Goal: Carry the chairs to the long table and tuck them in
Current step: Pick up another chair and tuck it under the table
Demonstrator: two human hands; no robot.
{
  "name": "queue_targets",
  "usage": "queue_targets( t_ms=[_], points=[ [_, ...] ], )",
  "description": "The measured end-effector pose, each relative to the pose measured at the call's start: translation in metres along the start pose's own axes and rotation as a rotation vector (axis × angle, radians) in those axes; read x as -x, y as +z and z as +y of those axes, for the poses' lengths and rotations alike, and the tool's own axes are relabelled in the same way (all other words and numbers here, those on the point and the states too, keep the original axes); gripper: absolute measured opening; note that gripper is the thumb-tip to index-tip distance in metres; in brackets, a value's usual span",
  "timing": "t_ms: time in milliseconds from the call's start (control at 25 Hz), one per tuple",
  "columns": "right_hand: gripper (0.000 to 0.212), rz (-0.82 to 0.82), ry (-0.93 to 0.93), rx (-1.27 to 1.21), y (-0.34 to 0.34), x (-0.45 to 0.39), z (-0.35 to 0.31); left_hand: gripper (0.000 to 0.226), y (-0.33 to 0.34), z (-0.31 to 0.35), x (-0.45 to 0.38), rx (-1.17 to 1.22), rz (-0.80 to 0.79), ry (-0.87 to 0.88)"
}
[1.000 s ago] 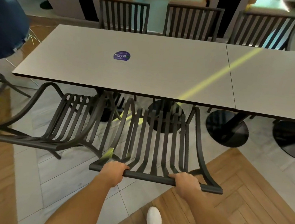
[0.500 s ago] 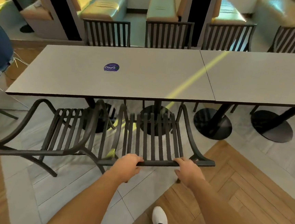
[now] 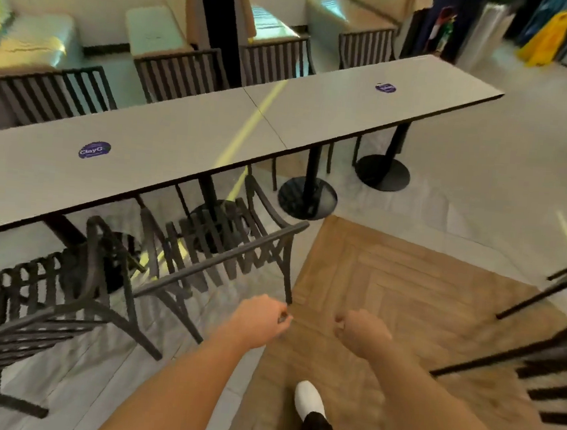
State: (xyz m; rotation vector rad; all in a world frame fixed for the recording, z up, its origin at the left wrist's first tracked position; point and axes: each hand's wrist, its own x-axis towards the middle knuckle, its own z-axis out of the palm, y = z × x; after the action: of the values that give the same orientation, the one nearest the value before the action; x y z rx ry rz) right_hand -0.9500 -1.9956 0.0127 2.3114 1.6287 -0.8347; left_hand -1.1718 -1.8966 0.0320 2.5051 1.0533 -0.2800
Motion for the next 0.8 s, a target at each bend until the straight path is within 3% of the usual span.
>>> queue_targets(
  t_ms=[520, 800],
  points=[
    [0.029, 0.167, 0.582, -0.3, 0.077, 0.214, 0.261, 0.039, 0.085, 0.299, -0.037, -0.203, -0.173, 0.477],
    [0.03, 0.275, 0.689, -0.342, 0.109, 0.31, 0.436, 0.036, 0.136, 0.493, -0.058, -0.141, -0.262, 0.582]
  ],
)
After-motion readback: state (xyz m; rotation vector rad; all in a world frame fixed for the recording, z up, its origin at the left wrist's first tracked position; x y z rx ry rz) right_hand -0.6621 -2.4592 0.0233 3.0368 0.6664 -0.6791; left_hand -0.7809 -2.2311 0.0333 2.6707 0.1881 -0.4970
